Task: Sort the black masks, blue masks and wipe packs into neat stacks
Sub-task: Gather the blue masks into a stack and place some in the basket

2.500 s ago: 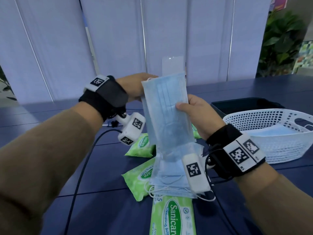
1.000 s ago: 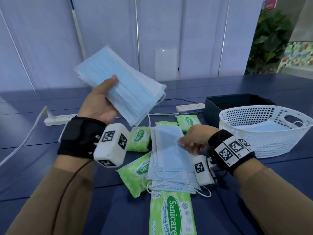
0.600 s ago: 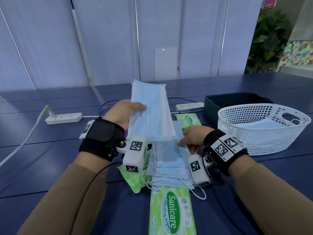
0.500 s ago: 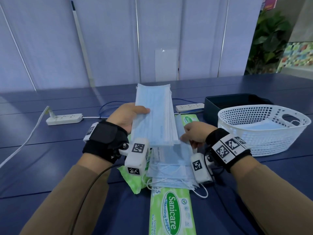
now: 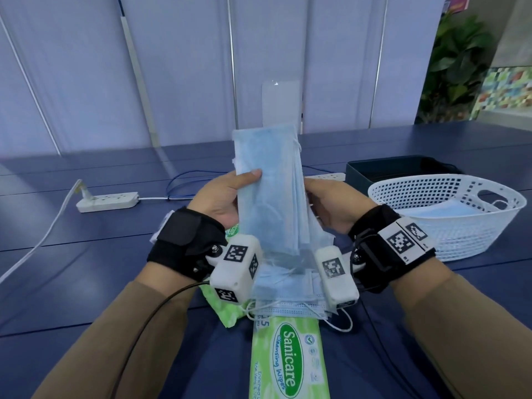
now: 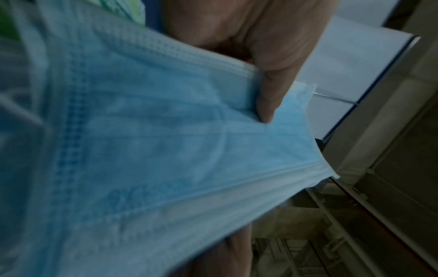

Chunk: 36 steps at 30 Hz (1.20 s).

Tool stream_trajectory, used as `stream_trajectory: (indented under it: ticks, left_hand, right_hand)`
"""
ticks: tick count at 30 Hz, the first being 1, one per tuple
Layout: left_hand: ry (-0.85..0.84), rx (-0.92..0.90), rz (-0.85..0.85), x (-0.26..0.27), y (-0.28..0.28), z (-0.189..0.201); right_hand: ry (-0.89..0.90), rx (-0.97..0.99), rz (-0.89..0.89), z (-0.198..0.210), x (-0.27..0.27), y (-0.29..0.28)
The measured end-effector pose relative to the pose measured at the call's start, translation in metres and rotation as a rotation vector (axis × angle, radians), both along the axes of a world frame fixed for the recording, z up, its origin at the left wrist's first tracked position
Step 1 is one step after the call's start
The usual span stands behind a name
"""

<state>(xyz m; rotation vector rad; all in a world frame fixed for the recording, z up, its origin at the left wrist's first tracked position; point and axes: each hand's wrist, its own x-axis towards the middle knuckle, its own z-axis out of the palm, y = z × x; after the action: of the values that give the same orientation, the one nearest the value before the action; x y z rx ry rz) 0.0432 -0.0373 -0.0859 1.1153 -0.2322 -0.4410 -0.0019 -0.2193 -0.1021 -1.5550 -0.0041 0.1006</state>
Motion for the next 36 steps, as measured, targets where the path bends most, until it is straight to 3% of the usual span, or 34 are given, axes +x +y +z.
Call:
stream_trajectory:
  ticks: [2,5,7,10,17,21,36]
  left_hand:
    - [-0.057,0.063,0.102,0.006,0.007,0.003]
    - [-0.088,0.11,0.183,0.011,0.016,0.005]
    - [-0.064,0.11,0.173,0.013,0.02,0.004]
    - [-0.02,0.138,0.125,0.021,0.019,-0.004]
    - [0.164,0.465,0.003,0.015,-0.013,-0.061]
    - [0.213,0.464,0.008,0.02,-0.013,-0.064]
    - [0.364,0.391,0.083,0.02,-0.009,-0.067]
  right_hand:
    - [0.109,-0.196,-0.113,-0.003,0.001,-0.004]
    - [0.219,-0.667,-0.161,-0.014,0.004,-0.016]
    - [0.288,-0.788,-0.135,-0.019,0.005,-0.021]
    - [0.355,-0.717,-0.058,-0.022,0.004,-0.022]
    - [0.323,-0.821,0.007,-0.03,0.005,-0.011]
    - [0.221,-0.885,-0.036,-0.027,0.004,-0.009]
    - [0.29,-0.772,-0.133,-0.033,0.005,-0.002]
